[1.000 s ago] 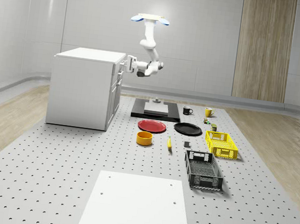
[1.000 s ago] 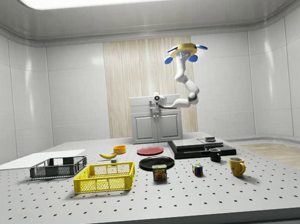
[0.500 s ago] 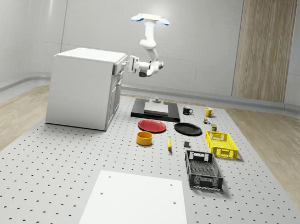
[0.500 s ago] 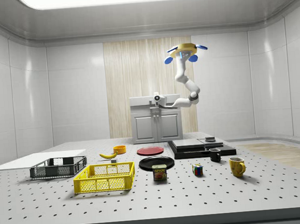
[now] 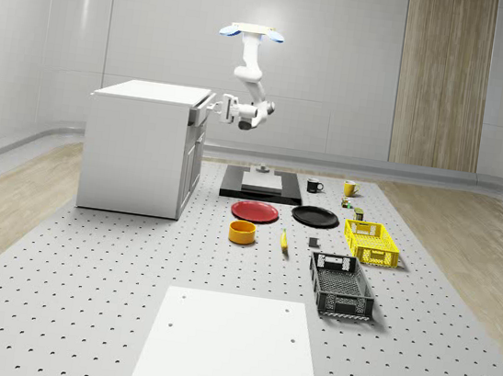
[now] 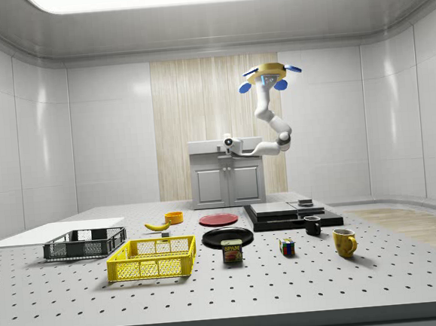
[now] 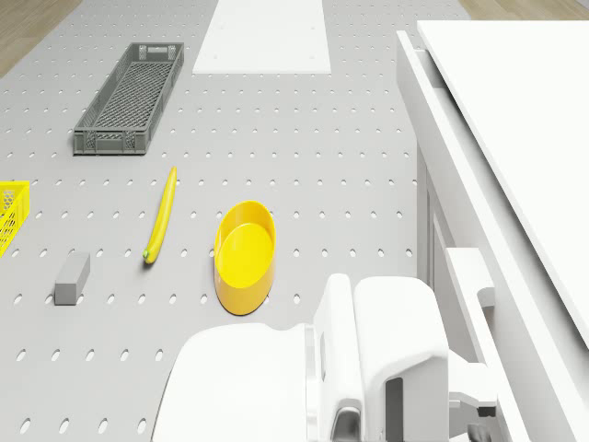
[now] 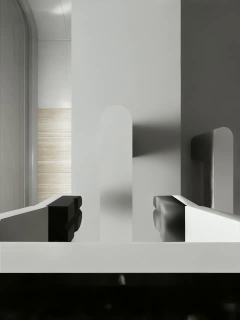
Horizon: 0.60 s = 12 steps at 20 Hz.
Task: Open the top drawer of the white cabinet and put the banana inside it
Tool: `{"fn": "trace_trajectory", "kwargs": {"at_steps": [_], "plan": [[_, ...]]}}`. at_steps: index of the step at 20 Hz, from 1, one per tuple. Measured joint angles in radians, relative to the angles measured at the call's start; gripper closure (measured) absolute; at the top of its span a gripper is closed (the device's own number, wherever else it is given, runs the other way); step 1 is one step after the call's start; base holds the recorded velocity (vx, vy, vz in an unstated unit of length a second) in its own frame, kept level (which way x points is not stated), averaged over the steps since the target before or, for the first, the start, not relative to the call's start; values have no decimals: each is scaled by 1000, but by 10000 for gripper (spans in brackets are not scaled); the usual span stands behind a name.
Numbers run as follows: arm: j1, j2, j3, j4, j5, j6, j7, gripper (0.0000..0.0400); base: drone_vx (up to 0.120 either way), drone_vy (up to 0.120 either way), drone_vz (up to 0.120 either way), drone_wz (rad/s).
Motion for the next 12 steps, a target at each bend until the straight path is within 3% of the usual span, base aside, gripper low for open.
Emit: {"fn": "trace_trajectory", "kwargs": {"at_steps": [2,5,12], "plan": [[-1,1,0,0,0,-1,-1,83,0,0,0,0],[0,3,1,-4,5,1,-8,39,0,0,0,0],[-3,8,1,-12,10,0,-21,7,0,0,0,0]]}}
